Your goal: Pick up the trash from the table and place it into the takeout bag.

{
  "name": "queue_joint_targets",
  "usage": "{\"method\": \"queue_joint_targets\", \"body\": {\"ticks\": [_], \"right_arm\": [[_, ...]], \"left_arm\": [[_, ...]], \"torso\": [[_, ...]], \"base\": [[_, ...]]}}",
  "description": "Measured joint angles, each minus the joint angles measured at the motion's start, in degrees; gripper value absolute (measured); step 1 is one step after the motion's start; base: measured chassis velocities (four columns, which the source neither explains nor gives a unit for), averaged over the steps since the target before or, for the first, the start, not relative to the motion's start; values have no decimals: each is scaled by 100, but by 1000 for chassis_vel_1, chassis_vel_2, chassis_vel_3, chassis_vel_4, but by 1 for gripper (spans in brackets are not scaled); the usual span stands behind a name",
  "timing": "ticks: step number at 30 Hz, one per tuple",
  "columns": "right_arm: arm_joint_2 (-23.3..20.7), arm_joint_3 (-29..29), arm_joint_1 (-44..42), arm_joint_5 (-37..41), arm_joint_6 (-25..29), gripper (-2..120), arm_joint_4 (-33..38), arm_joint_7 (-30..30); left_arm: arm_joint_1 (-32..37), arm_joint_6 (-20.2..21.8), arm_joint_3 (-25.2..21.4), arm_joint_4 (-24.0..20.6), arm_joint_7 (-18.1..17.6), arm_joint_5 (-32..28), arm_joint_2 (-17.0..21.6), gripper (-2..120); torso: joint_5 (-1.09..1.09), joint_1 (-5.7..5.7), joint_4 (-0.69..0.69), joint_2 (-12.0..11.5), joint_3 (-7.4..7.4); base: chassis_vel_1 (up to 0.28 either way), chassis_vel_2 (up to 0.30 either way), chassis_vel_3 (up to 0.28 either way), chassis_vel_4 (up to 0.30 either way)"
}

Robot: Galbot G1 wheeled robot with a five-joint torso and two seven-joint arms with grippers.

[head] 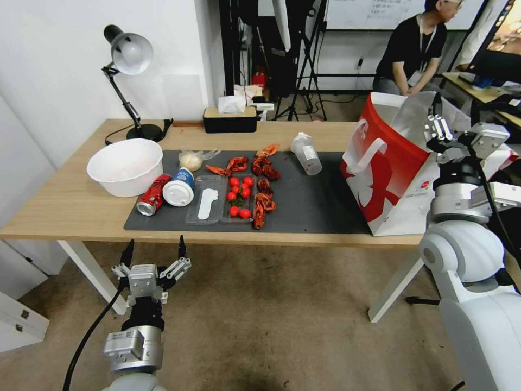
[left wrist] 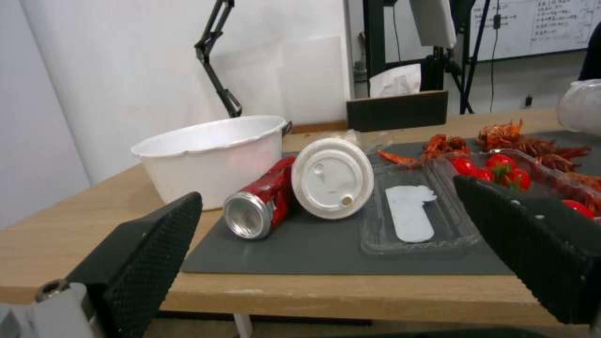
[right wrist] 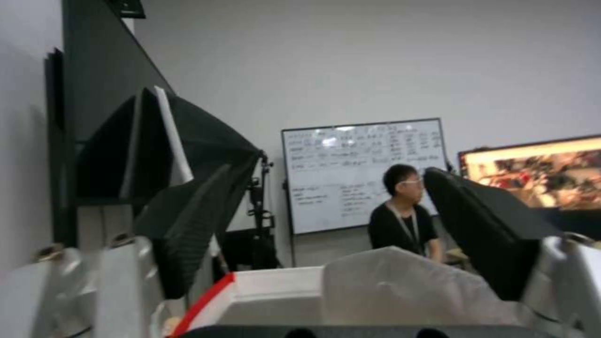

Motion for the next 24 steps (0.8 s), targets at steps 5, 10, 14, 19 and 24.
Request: {"method": "queue_joint_targets", "body": {"ticks": [5, 10, 14, 19, 24], "right_arm": [[-12, -105, -29, 734, -141, 98, 304, -172], [-13, -203, -259, 1224, -191, 100, 595, -638], [62, -281, -724, 1246, -102, 100, 751, -1453], [90, -286, -1216, 1015, -58, 100, 833, -2046], [102, -282, -1519, 699, 41, 100, 829, -2084]], "left_arm": [[15, 0, -2, -24, 0, 16, -15, 100], [45, -7, 1, -60, 0, 32, -18, 100], [23, -11, 4, -61, 1, 64, -27, 100], [18, -22, 4, -62, 4, 70, -22, 100], [5, -37, 5, -5, 4, 69, -21, 100]], "torso": [[0, 0, 1, 0, 0], [-1, 0, 1, 0, -1], [0, 0, -1, 0, 0], [0, 0, 0, 0, -1], [0, 0, 1, 0, 0]], "base": [[0, 0, 0, 0], [0, 0, 0, 0], [0, 0, 0, 0], [0, 0, 0, 0], [0, 0, 0, 0]]}}
